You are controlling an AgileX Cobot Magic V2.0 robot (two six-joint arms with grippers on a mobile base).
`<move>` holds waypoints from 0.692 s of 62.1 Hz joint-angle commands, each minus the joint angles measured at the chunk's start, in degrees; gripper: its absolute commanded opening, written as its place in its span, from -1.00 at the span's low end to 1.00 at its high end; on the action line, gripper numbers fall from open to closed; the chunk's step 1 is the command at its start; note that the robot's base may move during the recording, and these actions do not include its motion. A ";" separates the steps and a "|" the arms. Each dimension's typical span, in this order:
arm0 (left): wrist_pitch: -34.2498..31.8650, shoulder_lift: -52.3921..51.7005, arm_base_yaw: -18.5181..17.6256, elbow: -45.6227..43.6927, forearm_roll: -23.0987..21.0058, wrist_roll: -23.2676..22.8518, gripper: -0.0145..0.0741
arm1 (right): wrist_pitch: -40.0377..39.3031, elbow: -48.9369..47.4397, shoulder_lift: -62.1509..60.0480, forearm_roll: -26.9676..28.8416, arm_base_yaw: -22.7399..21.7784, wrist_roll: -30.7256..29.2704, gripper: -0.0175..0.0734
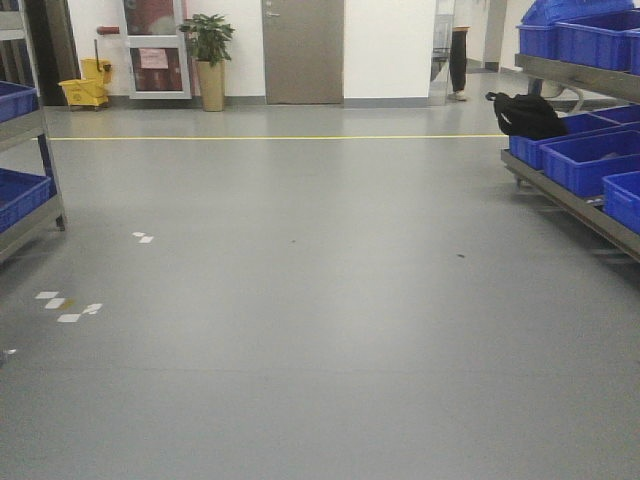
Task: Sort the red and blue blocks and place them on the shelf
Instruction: 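Drive the base down the aisle toward the bin shelves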
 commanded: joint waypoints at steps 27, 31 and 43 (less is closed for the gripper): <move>-5.39 0.35 0.06 -1.71 -0.10 0.04 -0.25 | -5.01 -1.54 0.51 -0.02 -0.33 -0.45 0.18; -5.39 0.35 0.06 -1.71 -0.10 0.04 -0.25 | -5.01 -1.54 0.51 -0.02 -0.33 -0.45 0.18; -5.39 0.35 0.06 -1.71 -0.10 0.04 -0.25 | -5.01 -1.54 0.51 -0.02 -0.33 -0.45 0.18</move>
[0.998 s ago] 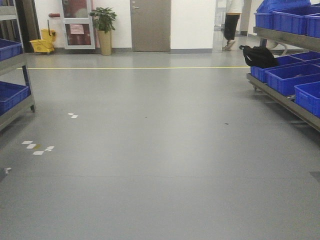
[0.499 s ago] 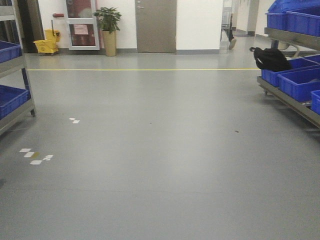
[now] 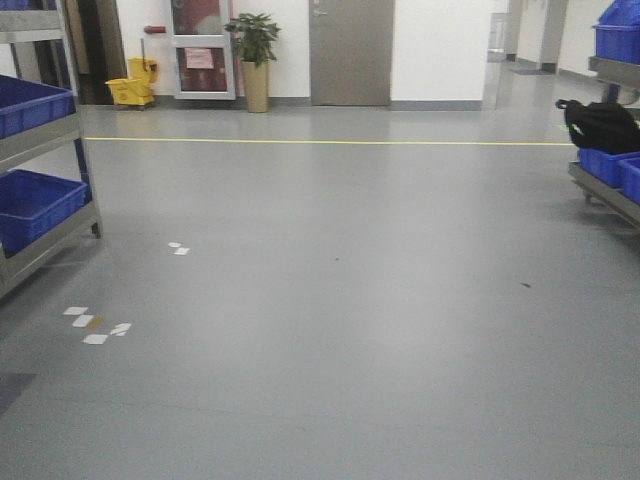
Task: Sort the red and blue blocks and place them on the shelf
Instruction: 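Drive the base down the aisle toward the bin shelves, then turn the base to face the shelf of blue bins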
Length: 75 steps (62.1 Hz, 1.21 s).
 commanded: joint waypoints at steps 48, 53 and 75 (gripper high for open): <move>-5.39 0.35 0.06 -1.71 -0.10 0.04 -0.25 | -5.01 -1.54 0.51 -0.02 -0.33 -0.45 0.18; -5.39 0.35 0.06 -1.71 -0.10 0.04 -0.25 | -5.01 -1.54 0.51 -0.02 -0.33 -0.45 0.18; -5.39 0.35 0.06 -1.71 -0.10 0.04 -0.25 | -5.01 -1.54 0.51 -0.02 -0.33 -0.45 0.18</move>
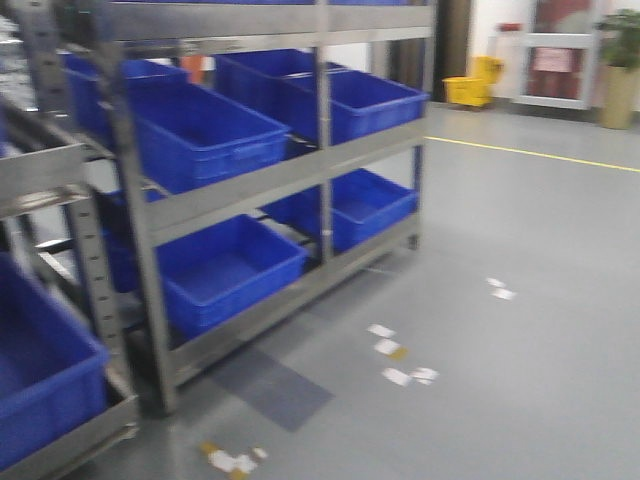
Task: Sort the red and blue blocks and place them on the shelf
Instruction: 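Turn the base to face the shelf of blue bins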
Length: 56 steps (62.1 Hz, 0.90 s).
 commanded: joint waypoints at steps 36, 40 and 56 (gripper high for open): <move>-5.39 0.35 0.06 -1.71 -0.10 0.04 -0.25 | -5.01 -1.54 0.51 -0.02 -0.33 -0.45 0.18; -5.39 0.35 0.06 -1.71 -0.10 0.04 -0.25 | -5.01 -1.54 0.51 -0.02 -0.33 -0.45 0.18; -5.39 0.35 0.06 -1.71 -0.10 0.04 -0.25 | -5.01 -1.54 0.51 -0.02 -0.33 -0.45 0.18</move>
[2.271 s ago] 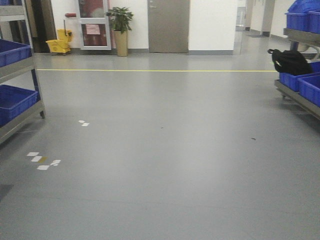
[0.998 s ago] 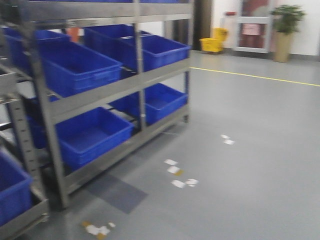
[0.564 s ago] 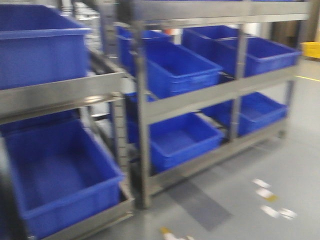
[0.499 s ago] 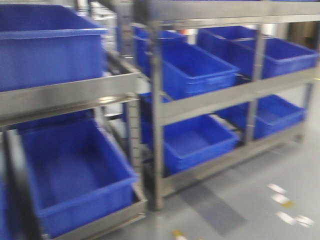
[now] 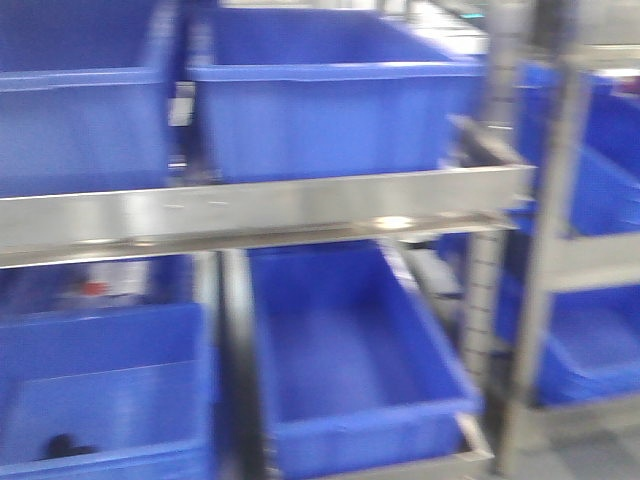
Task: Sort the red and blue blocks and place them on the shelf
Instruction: 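Turn the base to face the shelf of blue bins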
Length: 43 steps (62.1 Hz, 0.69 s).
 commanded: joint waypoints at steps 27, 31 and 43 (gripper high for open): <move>-5.39 0.35 0.06 -1.71 -0.10 0.04 -0.25 | -5.01 -1.54 0.51 -0.02 -0.33 -0.45 0.18; -5.39 0.35 0.06 -1.71 -0.10 0.04 -0.25 | -5.01 -1.54 0.51 -0.02 -0.33 -0.45 0.18; -5.39 0.35 0.06 -1.71 -0.10 0.04 -0.25 | -5.01 -1.54 0.51 -0.02 -0.33 -0.45 0.18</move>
